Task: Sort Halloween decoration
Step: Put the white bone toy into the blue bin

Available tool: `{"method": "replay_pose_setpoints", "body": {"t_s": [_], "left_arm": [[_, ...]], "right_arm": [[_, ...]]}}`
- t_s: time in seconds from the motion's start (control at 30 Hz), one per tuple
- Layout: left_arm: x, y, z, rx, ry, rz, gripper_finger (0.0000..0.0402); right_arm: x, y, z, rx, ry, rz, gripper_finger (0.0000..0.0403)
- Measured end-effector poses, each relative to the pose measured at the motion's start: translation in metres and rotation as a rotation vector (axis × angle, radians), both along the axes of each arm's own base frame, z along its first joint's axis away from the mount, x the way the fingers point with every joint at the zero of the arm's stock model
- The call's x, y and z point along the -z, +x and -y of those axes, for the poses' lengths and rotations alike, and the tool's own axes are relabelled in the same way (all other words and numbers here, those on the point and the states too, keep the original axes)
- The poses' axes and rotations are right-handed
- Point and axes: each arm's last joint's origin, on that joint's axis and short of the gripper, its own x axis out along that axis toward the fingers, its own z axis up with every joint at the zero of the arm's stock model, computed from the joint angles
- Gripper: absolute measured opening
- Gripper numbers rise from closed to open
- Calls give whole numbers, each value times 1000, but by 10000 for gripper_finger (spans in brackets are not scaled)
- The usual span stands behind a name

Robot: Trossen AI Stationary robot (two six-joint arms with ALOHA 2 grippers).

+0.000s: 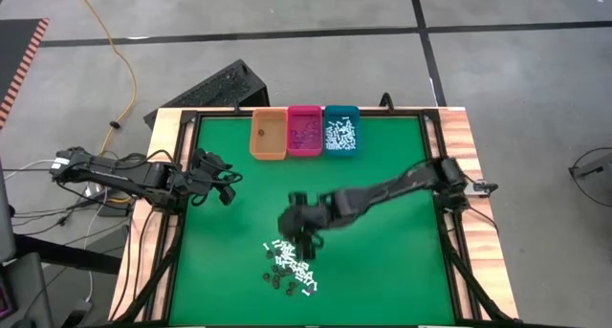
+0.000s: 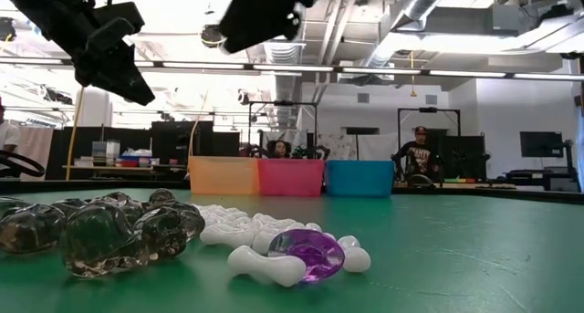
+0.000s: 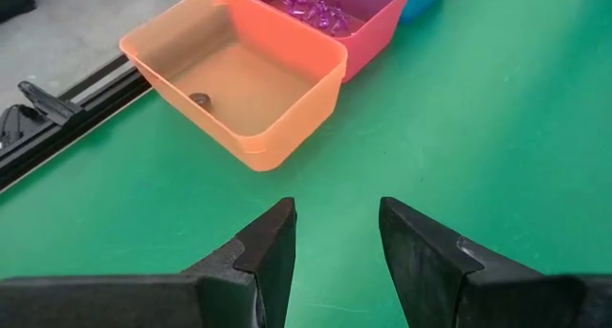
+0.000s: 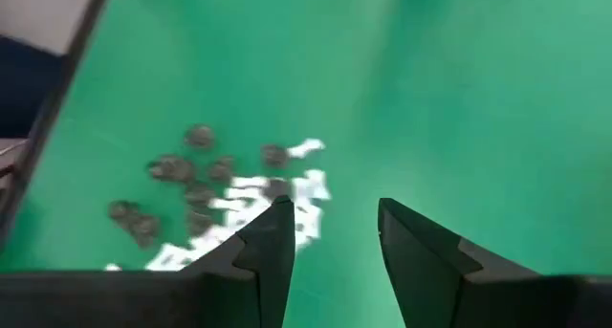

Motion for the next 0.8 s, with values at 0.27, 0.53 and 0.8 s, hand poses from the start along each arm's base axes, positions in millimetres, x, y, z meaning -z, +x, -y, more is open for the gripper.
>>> {"method": "replay_pose_setpoints", "body": {"t_s": [0.27, 0.53, 0.8], "left_arm": [[0, 0, 0, 7, -16, 6, 144], [0, 0, 1, 10, -19, 3, 144], [0, 0, 0, 8, -20, 3, 144]], "right_arm": [[66, 22, -24, 18, 7, -106, 179], [107, 33, -19, 48, 17, -202, 179], [126, 38, -17, 52, 17, -231, 179]]}}
